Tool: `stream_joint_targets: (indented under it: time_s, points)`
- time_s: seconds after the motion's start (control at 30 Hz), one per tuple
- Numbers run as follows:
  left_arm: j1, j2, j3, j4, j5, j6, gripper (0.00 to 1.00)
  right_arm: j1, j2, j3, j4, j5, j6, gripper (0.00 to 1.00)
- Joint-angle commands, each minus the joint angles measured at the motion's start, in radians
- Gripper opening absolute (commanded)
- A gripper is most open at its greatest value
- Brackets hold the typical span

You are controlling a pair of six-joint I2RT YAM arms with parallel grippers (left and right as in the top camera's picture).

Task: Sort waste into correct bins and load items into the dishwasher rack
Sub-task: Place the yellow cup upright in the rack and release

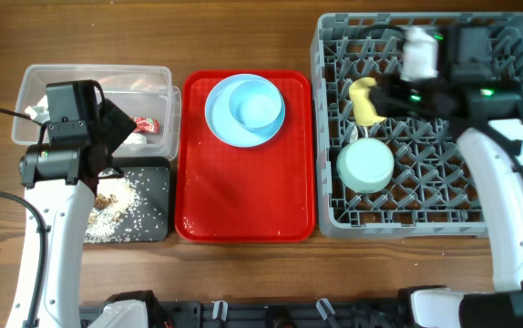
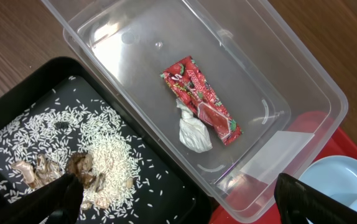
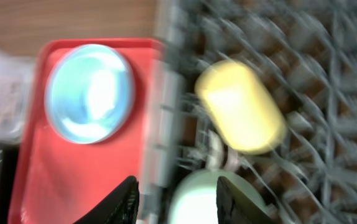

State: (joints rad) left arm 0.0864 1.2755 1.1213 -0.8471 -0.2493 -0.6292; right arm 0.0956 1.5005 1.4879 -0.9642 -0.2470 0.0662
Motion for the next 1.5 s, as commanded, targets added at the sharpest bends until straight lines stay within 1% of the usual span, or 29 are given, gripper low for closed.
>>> stream_joint_targets:
  time_s: [0.0, 0.1, 0.13, 0.23, 0.3, 0.5, 0.63, 1.07, 1.2, 1.37, 1.47]
  points:
    - [0.005, -0.009, 0.012, 0.0, -0.006, 0.016, 1.0, 0.139, 0.043, 0.177, -0.013, 0.203, -0.029, 0.38]
    - [0.005, -0.009, 0.012, 0.0, -0.006, 0.016, 1.0, 0.188, 0.058, 0.212, 0.024, 0.274, -0.029, 0.26]
    - [0.005, -0.009, 0.012, 0.0, -0.006, 0.016, 1.0, 0.194, 0.063, 0.212, 0.041, 0.286, -0.028, 0.24]
    - [0.005, -0.009, 0.012, 0.0, -0.006, 0.016, 1.0, 0.182, 0.109, 0.212, 0.081, 0.307, -0.013, 0.13]
    - [0.005, -0.009, 0.012, 0.0, -0.006, 0.016, 1.0, 0.17, 0.155, 0.212, 0.095, 0.307, -0.013, 0.09]
    - [0.005, -0.009, 0.012, 0.0, -0.006, 0.016, 1.0, 0.153, 0.312, 0.212, 0.088, 0.346, -0.014, 0.04]
    - [0.005, -0.009, 0.012, 0.0, -0.006, 0.016, 1.0, 0.146, 0.407, 0.212, 0.068, 0.389, -0.01, 0.04]
    - [0.005, -0.009, 0.012, 0.0, -0.006, 0.016, 1.0, 0.061, 0.428, 0.212, -0.1, 0.388, 0.018, 0.04]
    - [0.005, -0.009, 0.012, 0.0, -0.006, 0.016, 1.0, 0.044, 0.425, 0.212, -0.083, 0.298, 0.033, 0.04]
    - [0.005, -0.009, 0.012, 0.0, -0.006, 0.016, 1.0, 0.044, 0.424, 0.212, 0.011, 0.114, 0.035, 0.04]
    - [0.005, -0.009, 0.012, 0.0, -0.006, 0.016, 1.0, 0.044, 0.424, 0.212, 0.059, 0.088, 0.043, 0.04]
